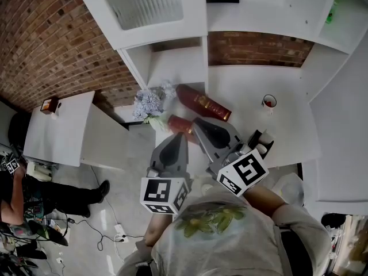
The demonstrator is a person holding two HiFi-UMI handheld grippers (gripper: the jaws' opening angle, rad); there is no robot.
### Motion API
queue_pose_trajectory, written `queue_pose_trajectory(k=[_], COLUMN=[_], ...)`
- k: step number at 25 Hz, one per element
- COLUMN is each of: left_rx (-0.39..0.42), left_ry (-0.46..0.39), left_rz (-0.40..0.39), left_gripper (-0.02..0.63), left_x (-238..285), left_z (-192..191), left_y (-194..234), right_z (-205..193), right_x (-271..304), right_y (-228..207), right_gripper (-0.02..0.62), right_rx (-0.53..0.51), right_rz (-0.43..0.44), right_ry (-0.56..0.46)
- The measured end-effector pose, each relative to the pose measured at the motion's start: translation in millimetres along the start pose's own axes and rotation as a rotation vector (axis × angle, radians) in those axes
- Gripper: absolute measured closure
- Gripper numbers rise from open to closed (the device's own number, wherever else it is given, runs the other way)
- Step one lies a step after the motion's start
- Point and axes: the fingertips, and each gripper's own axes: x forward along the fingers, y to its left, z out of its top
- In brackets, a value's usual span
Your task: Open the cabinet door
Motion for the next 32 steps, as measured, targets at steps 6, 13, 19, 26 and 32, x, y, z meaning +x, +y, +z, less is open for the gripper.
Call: queue_pose_trajectory(k=[6,13,19,26,32], left_rx=[-0.008,-0.013,-0.012,-0.012,-0.019], left_ry=[0.003,0.002,0.006,0.017,0.022], left_rz=[-0.023,-0.028,-0.034,-0.023,-0.011], left_gripper=[0.595,0.595,0.595,0.595,0.595], left_x=[21.7,41.7,55.6,66.3,71.5], left_z=[0.8,3.8,5.0,5.9,2.8], left_y=[3.7,13.6,18.1,24.0,30.7], right_z=[10.5,18.2,23.7,35.0,42.5], right_x=[15.8,30.7,41.1,52.2,59.4], right_y=[-26.1,-50.9,-63.2,-79.1,-93.3], right_gripper=[0.568,0.568,0.568,0.566,0.566], right_rx=[-0.038,-0.054,-0.035,-0.040,-0.052], right_rz=[-0.022,-0.039,-0.017,-0.011,-0.027], right_ry=[-0.013,-0.024,-0.026,-0.036,-0.053])
